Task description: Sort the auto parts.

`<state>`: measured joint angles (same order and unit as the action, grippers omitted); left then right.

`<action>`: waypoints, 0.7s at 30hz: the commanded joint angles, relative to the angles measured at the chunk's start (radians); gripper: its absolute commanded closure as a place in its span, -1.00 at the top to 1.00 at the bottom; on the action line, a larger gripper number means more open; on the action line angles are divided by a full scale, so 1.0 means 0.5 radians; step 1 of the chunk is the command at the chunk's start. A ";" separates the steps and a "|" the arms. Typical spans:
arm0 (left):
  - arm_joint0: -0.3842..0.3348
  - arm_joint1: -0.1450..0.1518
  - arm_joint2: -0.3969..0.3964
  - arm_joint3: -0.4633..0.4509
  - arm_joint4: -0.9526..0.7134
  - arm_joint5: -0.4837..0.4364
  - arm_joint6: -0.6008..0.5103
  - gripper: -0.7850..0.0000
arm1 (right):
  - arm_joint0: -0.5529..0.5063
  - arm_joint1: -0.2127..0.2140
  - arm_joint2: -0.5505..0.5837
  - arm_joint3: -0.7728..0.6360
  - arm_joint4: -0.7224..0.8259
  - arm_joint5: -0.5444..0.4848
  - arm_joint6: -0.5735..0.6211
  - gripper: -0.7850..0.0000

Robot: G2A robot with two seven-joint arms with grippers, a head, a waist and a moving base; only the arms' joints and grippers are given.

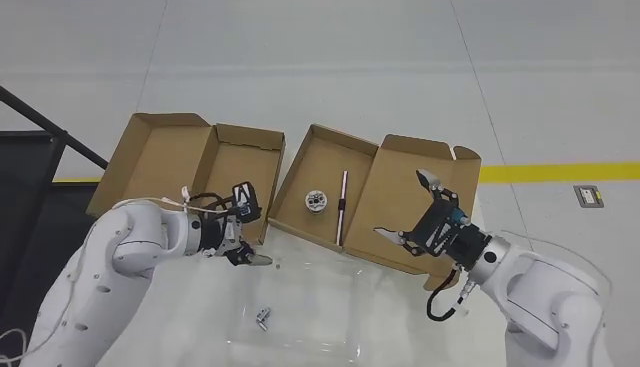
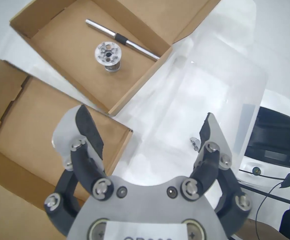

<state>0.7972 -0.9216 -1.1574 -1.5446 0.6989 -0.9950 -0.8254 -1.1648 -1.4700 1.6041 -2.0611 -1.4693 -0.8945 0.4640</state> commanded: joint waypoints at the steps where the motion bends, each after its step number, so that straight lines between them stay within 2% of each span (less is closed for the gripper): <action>1: 0.055 0.025 0.017 -0.099 -0.035 -0.035 0.035 1.00 | 0.000 0.000 0.000 0.000 0.000 0.000 0.000 1.00; 5: 0.136 0.113 0.090 -0.316 -0.067 -0.035 0.035 1.00 | 0.000 0.000 0.000 0.000 0.000 0.000 0.000 1.00; 10: 0.180 0.269 0.267 -0.503 -0.120 -0.029 0.029 1.00 | 0.000 0.000 0.000 0.000 0.000 0.000 0.000 1.00; 12: 0.164 0.329 0.351 -0.531 -0.208 0.063 -0.063 1.00 | 0.000 0.000 0.000 0.000 0.000 0.000 0.000 1.00; 14: 0.136 0.373 0.437 -0.565 -0.396 0.247 -0.247 1.00 | 0.000 0.000 0.000 0.000 0.000 0.000 0.000 1.00; 16: 0.066 0.402 0.483 -0.580 -0.578 0.510 -0.509 1.00 | 0.000 0.000 0.000 0.000 0.000 0.000 0.000 1.00; 21: 0.052 0.404 0.482 -0.579 -0.602 0.552 -0.551 1.00 | 0.000 0.000 0.000 0.000 0.000 0.000 0.000 1.00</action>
<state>0.8223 -0.7194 -0.9160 -1.8340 0.3951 -0.6966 -1.1266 -1.1648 -1.4700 1.6041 -2.0611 -1.4693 -0.8945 0.4640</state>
